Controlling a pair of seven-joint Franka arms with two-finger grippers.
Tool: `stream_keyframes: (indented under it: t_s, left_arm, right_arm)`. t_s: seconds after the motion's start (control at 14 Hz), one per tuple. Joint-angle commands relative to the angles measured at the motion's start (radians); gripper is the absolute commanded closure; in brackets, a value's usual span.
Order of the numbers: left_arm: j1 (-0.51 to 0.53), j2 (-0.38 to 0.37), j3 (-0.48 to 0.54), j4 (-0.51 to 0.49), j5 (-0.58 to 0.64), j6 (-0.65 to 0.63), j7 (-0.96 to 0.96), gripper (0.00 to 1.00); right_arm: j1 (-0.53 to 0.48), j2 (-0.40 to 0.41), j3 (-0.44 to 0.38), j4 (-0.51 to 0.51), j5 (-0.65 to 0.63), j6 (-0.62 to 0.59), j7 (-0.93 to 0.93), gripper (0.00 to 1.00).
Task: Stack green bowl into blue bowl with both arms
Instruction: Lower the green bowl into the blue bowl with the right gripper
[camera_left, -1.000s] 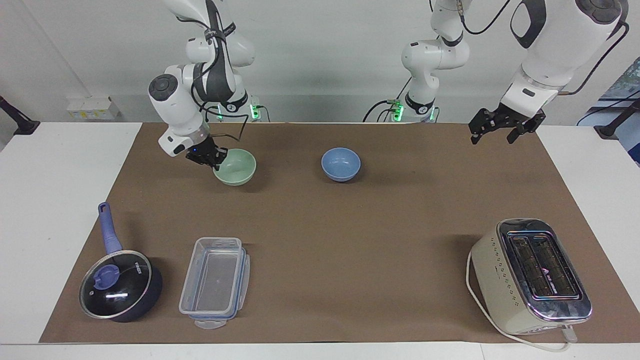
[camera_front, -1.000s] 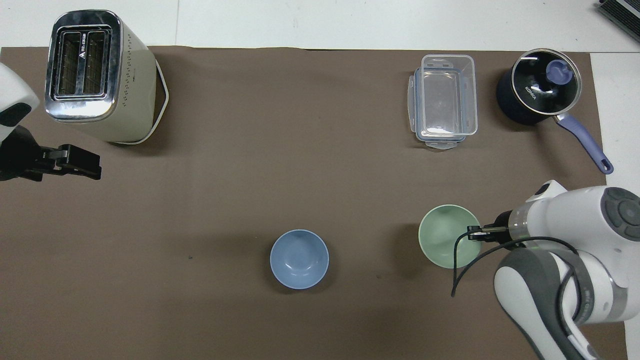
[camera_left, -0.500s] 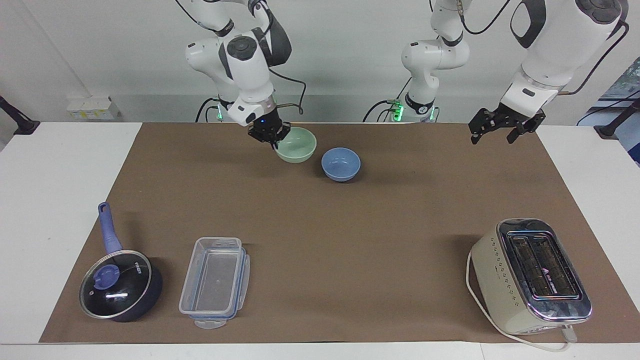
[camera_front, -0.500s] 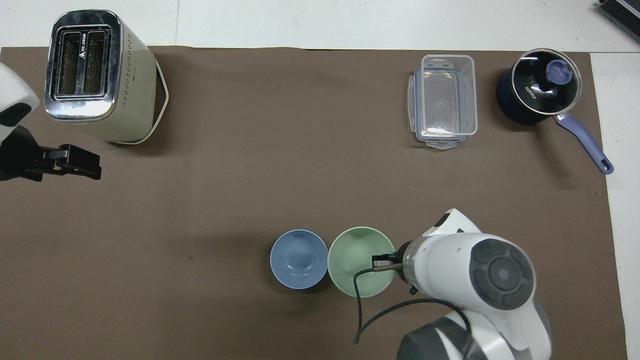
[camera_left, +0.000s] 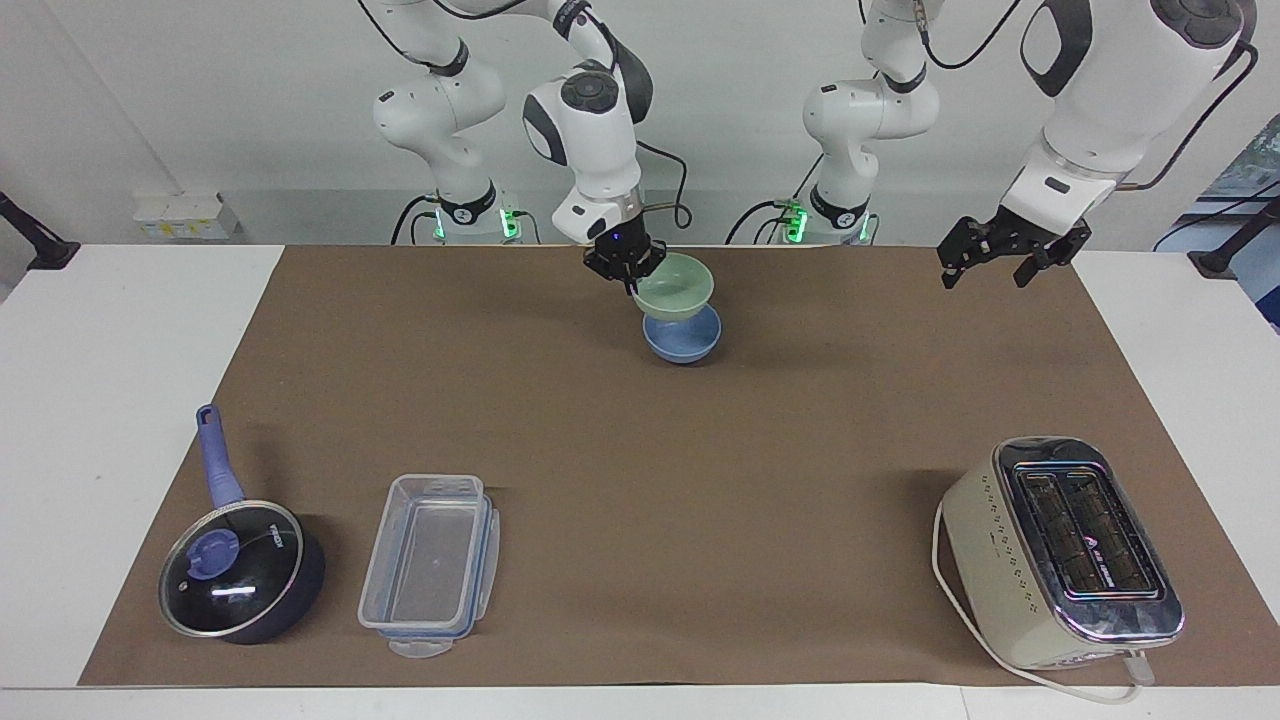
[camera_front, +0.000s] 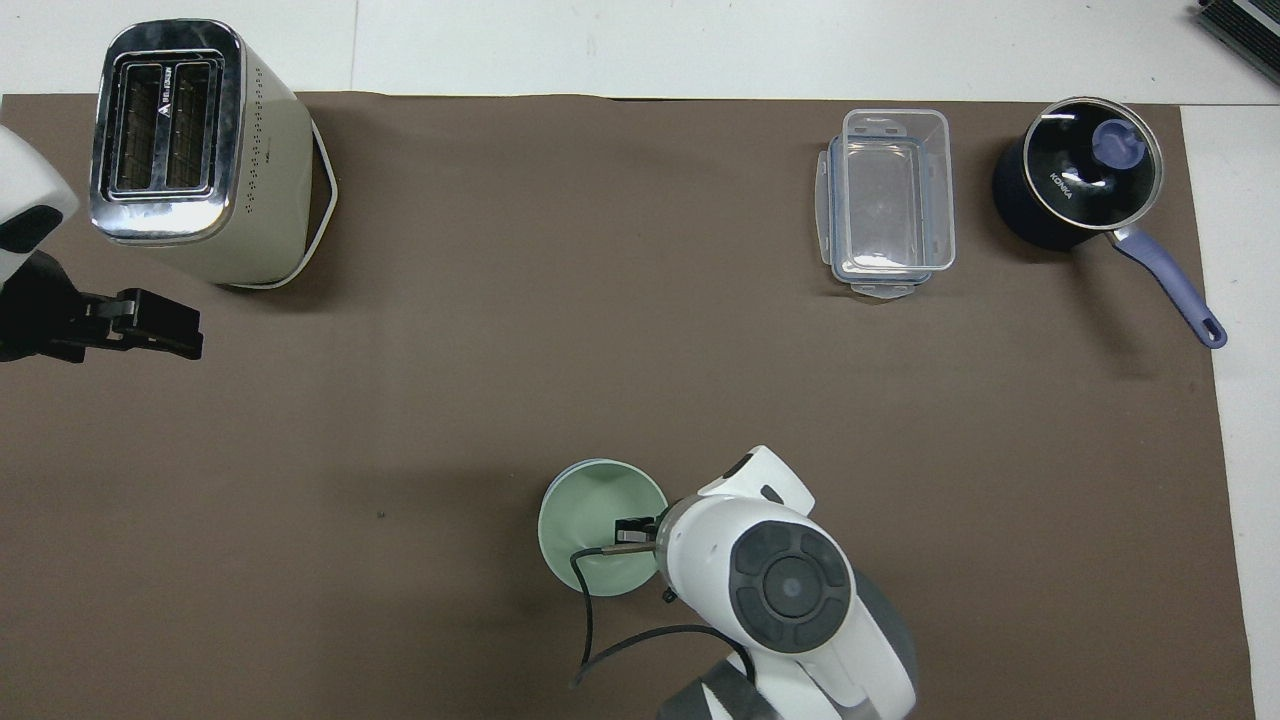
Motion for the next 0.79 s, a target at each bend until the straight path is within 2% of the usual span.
stream_keyframes:
  t_s: [0.0,0.64,0.71]
  left_arm:
    - [0.003,0.001,-0.005,0.009,0.02,-0.015,-0.005,0.0]
    - [0.003,0.001,-0.005,0.009,0.02,-0.015,-0.005,0.0]
    - [0.003,0.001,-0.005,0.009,0.02,-0.015,-0.005,0.0]
  right_arm:
    - [0.002,0.062,0.005,0.025,0.018,0.03,0.02,1.0]
    - [-0.004,0.098,0.005,0.01,0.016,0.067,0.02,1.0]
    - [-0.001,0.096,0.005,0.01,0.016,0.064,0.021,0.97]
